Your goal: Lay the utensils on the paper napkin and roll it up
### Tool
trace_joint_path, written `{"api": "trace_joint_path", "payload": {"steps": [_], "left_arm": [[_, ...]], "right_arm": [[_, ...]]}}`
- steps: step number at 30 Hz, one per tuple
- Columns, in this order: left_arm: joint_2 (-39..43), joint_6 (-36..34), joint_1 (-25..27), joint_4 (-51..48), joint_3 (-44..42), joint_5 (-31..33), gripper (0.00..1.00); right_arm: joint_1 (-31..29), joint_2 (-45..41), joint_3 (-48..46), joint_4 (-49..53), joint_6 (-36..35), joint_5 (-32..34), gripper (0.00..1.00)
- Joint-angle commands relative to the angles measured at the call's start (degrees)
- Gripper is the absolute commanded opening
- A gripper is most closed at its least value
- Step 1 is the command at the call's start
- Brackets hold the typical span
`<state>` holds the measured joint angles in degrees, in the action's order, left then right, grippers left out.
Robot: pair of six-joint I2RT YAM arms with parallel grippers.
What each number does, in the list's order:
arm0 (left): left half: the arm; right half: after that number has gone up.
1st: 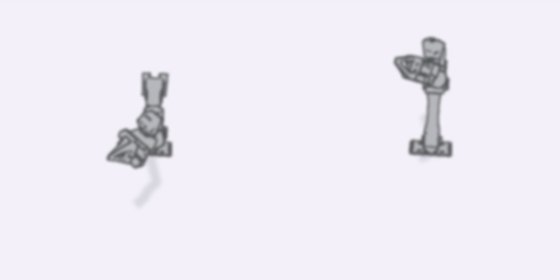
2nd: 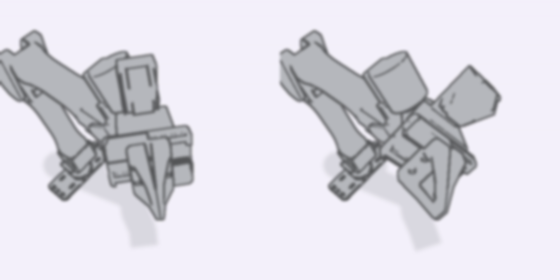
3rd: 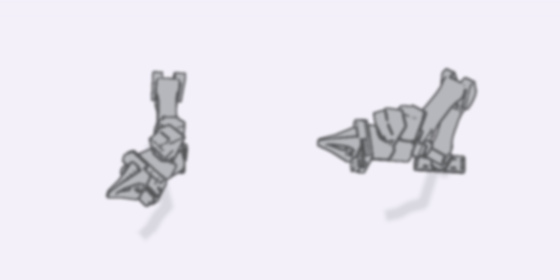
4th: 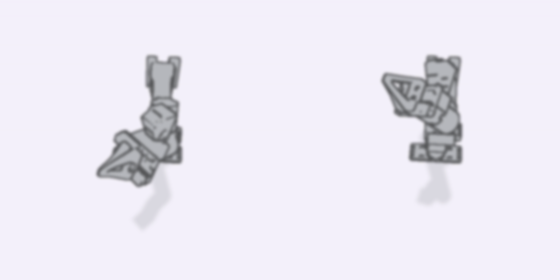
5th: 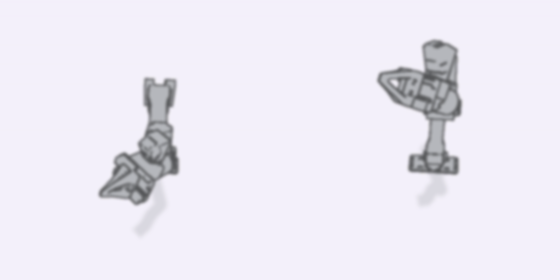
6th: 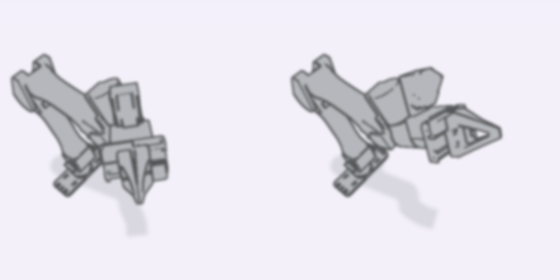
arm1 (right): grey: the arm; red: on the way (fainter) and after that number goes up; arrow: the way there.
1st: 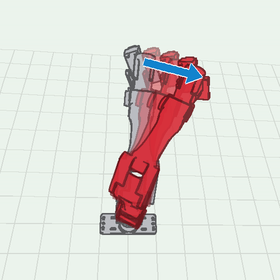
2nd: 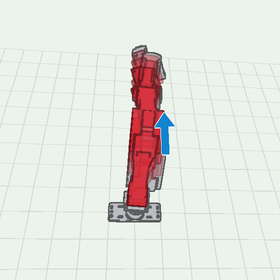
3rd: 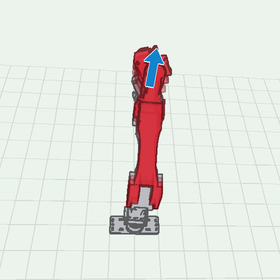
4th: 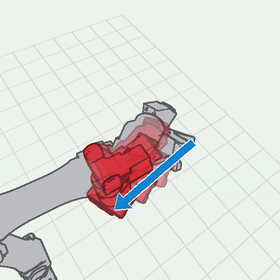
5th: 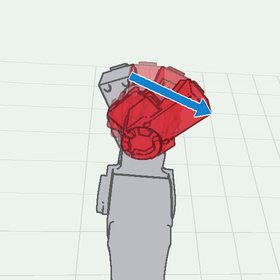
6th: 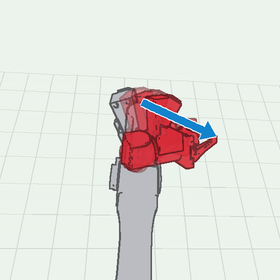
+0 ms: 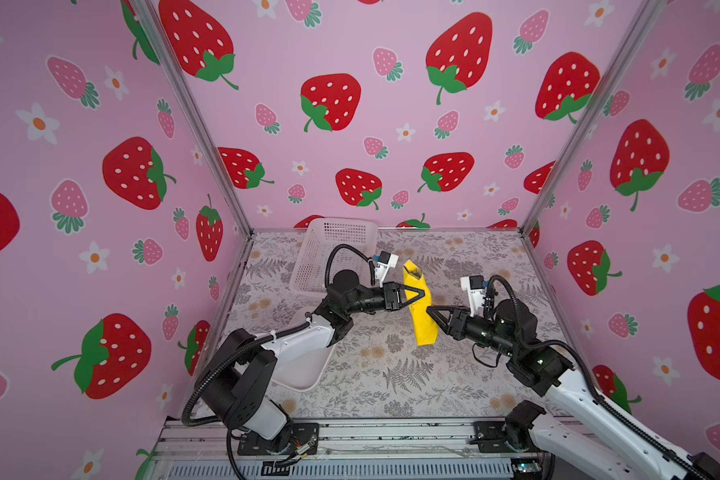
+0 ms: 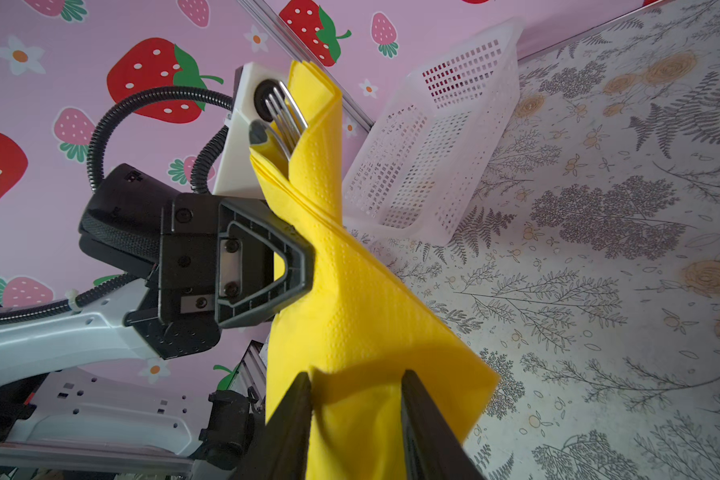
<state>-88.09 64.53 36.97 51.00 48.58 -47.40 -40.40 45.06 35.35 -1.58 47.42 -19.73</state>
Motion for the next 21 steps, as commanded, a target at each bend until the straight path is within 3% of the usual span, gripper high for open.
{"api": "trace_joint_path", "payload": {"steps": [1,15,21], "left_arm": [[2.3,0.9,0.2,3.6,2.8,-0.9,0.00],[3.0,0.5,0.1,3.0,3.0,-0.7,0.00],[2.7,1.4,0.2,3.9,3.4,-2.0,0.00]], "right_arm": [[-0.3,1.0,-0.6,-0.2,-1.7,-2.5,0.40],[-0.2,-0.5,-1.5,0.7,-3.3,-6.6,0.38],[-0.2,0.7,-3.0,-5.7,-1.5,-12.2,0.39]]}}
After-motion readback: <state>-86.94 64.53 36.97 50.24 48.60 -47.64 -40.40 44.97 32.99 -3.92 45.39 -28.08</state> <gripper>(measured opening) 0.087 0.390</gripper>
